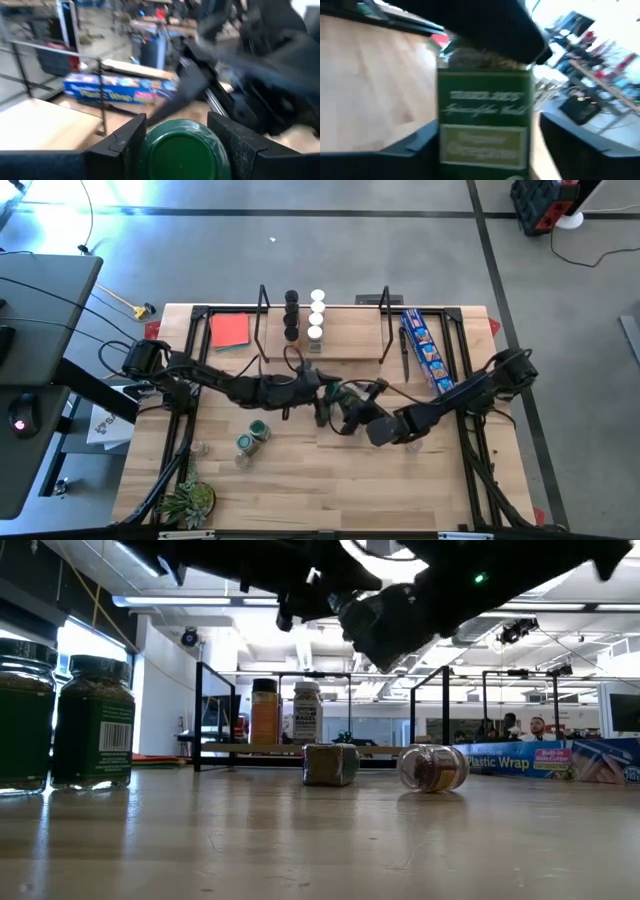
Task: Shelf spices
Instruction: Put the green seasoning bottle on the shelf
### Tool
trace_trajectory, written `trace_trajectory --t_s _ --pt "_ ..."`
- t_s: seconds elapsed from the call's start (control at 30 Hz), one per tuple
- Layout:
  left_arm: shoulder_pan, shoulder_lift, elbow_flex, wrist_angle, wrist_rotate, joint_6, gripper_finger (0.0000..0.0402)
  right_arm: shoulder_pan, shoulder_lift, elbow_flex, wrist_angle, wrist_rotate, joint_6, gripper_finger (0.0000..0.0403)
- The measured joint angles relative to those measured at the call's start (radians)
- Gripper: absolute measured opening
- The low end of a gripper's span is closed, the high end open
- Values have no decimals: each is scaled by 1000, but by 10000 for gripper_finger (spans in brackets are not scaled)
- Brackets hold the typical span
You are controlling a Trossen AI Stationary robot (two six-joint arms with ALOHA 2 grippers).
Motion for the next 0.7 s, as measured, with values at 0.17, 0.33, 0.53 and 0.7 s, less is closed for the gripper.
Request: trace_trajectory --t_s 0.17,0.33,0.53,0.7 --pt "29 0 111 -243 83 35 187 12 -138 0 -356 -163 250 356" --pt "81 7 201 -443 192 100 187 54 -268 0 -653 -387 381 362" --pt "151 114 255 -450 357 184 187 139 -408 0 -831 -387 530 363" --pt "167 268 385 -451 443 261 187 185 -463 0 -857 -262 570 364"
